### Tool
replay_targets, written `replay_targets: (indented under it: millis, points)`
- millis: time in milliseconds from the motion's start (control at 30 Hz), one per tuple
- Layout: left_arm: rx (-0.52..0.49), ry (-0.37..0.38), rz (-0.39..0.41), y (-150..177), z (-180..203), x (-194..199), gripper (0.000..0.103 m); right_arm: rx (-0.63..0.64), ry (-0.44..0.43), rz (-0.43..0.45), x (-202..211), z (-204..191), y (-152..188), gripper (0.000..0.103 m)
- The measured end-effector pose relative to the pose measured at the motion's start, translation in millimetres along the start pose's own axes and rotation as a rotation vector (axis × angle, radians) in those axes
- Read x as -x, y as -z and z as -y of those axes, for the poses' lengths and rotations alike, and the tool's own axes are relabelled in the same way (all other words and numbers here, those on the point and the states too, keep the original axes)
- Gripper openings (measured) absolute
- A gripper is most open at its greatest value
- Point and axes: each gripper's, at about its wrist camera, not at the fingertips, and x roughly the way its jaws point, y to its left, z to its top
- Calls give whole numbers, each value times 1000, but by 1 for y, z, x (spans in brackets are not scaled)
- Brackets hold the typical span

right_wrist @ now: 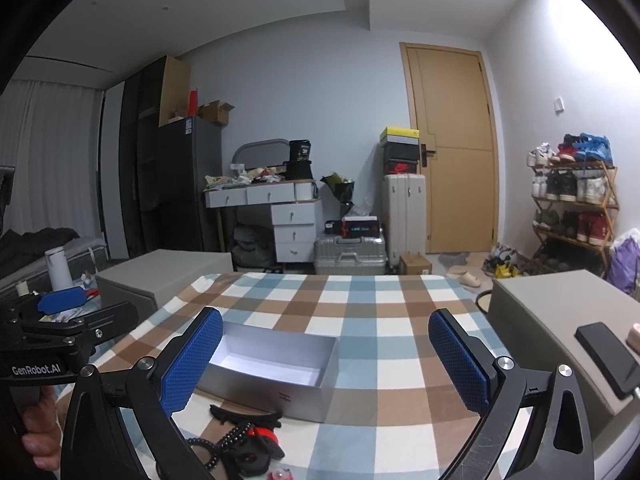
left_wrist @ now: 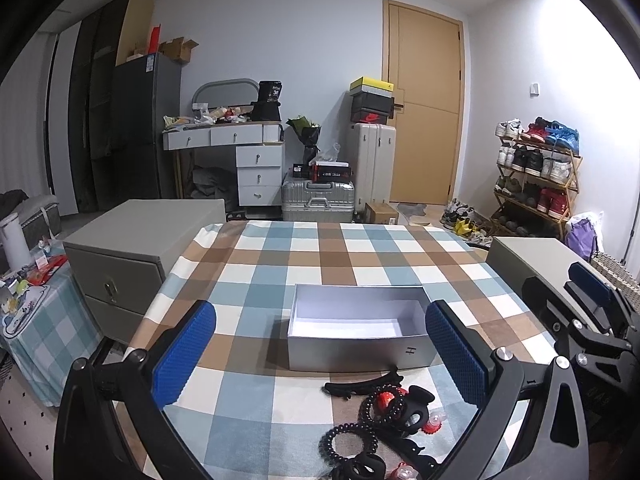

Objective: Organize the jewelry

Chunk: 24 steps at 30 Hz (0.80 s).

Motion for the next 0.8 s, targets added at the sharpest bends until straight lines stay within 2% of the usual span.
replay_targets:
  millis: [800]
  points:
    - [9,11,-15,1,0,-1,102,-2,-5,14,2,-3,-3,103]
